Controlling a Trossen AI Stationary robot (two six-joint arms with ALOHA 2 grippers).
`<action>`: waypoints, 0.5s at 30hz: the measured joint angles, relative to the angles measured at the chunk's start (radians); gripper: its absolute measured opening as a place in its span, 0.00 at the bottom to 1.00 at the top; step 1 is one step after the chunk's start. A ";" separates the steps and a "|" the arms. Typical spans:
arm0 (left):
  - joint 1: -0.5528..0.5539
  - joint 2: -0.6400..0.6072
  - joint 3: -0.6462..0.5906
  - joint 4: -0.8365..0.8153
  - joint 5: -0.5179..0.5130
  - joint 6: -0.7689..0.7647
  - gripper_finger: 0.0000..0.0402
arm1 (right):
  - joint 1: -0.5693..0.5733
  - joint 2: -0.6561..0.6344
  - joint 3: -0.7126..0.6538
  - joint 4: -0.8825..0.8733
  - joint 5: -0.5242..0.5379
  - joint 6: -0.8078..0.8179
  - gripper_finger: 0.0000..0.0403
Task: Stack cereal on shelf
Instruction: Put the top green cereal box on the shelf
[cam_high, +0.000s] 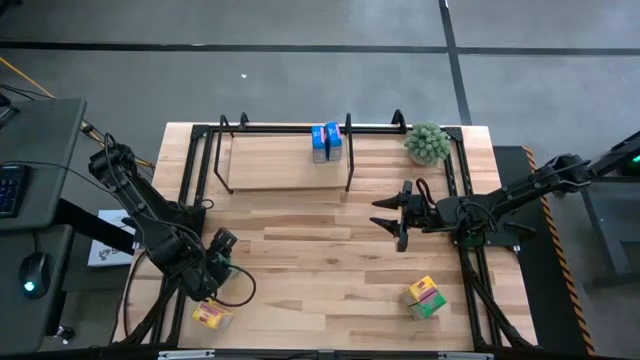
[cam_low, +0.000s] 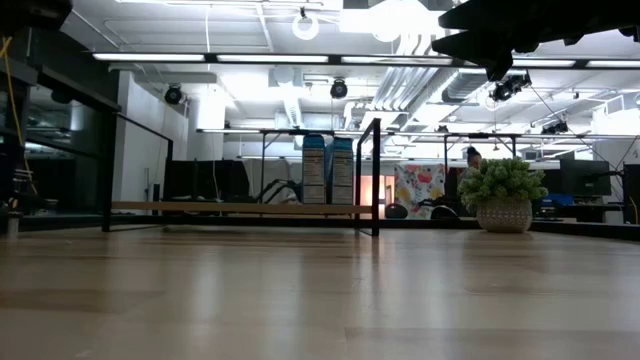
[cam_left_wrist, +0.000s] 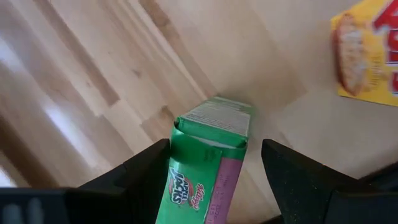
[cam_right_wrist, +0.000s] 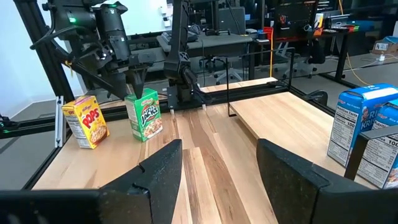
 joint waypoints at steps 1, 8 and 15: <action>0.000 0.000 0.000 -0.002 -0.003 0.000 0.61 | 0.000 0.000 0.000 0.000 0.000 0.000 0.50; 0.000 0.001 0.000 0.001 -0.015 0.000 0.61 | 0.000 0.000 0.000 0.000 -0.003 0.000 0.50; 0.007 0.001 0.000 -0.011 -0.016 -0.008 0.61 | 0.000 0.000 0.000 0.000 -0.003 0.000 0.50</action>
